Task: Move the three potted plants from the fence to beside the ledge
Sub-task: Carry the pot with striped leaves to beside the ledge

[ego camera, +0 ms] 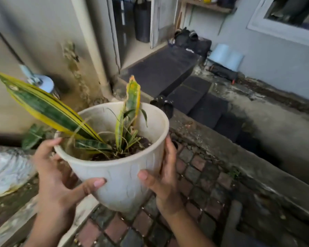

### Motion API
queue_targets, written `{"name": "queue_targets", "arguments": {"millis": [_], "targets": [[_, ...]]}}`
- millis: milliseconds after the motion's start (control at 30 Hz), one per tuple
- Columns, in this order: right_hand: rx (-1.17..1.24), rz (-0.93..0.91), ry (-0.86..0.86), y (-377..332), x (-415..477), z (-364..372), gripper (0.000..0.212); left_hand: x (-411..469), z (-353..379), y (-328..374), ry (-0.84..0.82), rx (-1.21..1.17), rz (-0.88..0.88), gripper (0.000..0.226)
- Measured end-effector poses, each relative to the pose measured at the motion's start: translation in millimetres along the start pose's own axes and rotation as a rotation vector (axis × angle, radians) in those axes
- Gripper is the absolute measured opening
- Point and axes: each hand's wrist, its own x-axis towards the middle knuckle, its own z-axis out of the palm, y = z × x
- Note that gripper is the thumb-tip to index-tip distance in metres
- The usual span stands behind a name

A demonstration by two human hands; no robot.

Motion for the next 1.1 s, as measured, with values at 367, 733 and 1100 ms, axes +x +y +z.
{"name": "queue_targets", "arguments": {"millis": [367, 733, 1100], "targets": [[-0.072, 0.006, 0.045, 241, -5, -122, 0.090, -36, 19, -250, -0.096, 0.014, -0.067, 0.089], [-0.035, -0.085, 0.019, 370, 54, -203, 0.081, -11, 57, -390, -0.120, -0.013, 0.006, 0.101], [0.065, 0.010, 0.024, 405, 118, -226, 0.062, 2, 60, -461, -0.053, 0.113, 0.075, 0.094]]}}
